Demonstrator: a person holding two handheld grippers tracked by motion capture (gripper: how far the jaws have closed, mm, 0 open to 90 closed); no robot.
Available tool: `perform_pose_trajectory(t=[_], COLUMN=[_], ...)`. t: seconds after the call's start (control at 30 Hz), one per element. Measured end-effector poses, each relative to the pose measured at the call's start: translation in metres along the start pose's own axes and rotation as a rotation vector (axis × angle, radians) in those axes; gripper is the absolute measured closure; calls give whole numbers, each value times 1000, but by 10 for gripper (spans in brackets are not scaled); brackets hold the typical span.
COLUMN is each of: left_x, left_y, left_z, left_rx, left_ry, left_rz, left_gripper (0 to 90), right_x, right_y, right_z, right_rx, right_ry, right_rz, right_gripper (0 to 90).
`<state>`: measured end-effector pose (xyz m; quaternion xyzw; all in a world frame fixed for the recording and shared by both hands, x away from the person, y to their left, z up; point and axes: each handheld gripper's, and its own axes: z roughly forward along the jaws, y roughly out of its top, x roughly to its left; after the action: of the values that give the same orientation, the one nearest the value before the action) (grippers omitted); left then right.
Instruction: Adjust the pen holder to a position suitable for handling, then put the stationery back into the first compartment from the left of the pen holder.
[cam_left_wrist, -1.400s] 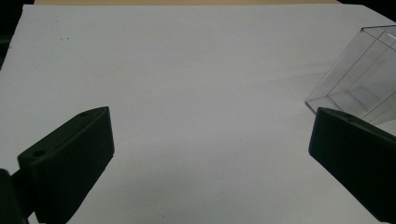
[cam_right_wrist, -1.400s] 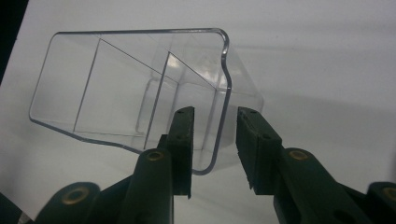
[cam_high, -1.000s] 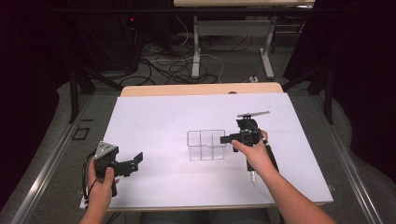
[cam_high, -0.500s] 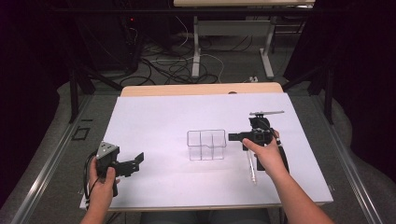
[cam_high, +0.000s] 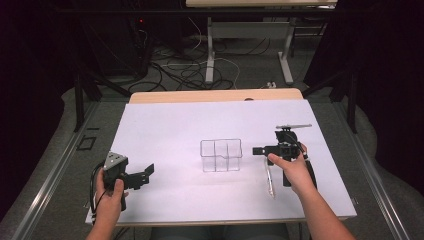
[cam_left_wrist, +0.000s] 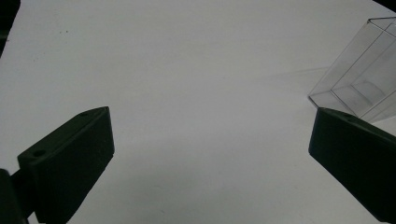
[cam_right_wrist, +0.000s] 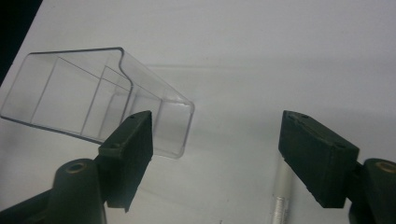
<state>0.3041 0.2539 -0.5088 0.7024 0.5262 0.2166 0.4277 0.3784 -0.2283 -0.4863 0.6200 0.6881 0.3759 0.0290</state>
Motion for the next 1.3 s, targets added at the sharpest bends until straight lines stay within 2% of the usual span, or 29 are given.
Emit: perform_pose_trajectory(t=[0.17, 0.23, 0.37, 0.43, 0.53, 0.57, 0.6, 0.63, 0.7, 0.87, 0.97, 1.3], left_x=[0, 0, -1, -1, -2, -2, -2, -2, -1, -2, -4, -2], left_y=[0, 1, 0, 0, 0, 0, 0, 0, 0, 1, 1, 0], left_z=[-1, -1, -2, -3, -3, -3, -3, -4, -4, -2, -1, -2], left_rx=[1, 0, 1, -3, 0, -2, -1, -1, 1, -4, 6, 8], left_ry=[0, 0, -1, -1, -2, -1, 1, -1, 0, -3, -5, -3], left_rz=[1, 2, 5, 4, 6, 6, 6, 4, 5, 3, 14, 10], left_gripper=[1, 2, 1, 2, 1, 2, 2, 2, 2, 1, 2, 1], right_x=[-6, -7, -8, -9, -11, -11, -11, -11, -12, -13, -16, -19], right_y=[-5, -6, -9, -11, -12, -12, -11, -11, -10, -11, -12, -13], right_z=[4, 5, 7, 8, 8, 8, 6, 6, 3, 2, 3, 11], right_rx=[18, 21, 35, 71, 79, 84, 98, 98, 102, 129, 152, 186], right_ry=[-14, -10, -54, -89, -112, -122, -157, -157, -185, -202, -201, -197], right_rz=[14, 3, -23, -32, -36, -34, -17, -17, -14, 0, 1, 24], right_gripper=[217, 203, 153, 154, 162, 184, 283, 283, 381, 526, 560, 617])
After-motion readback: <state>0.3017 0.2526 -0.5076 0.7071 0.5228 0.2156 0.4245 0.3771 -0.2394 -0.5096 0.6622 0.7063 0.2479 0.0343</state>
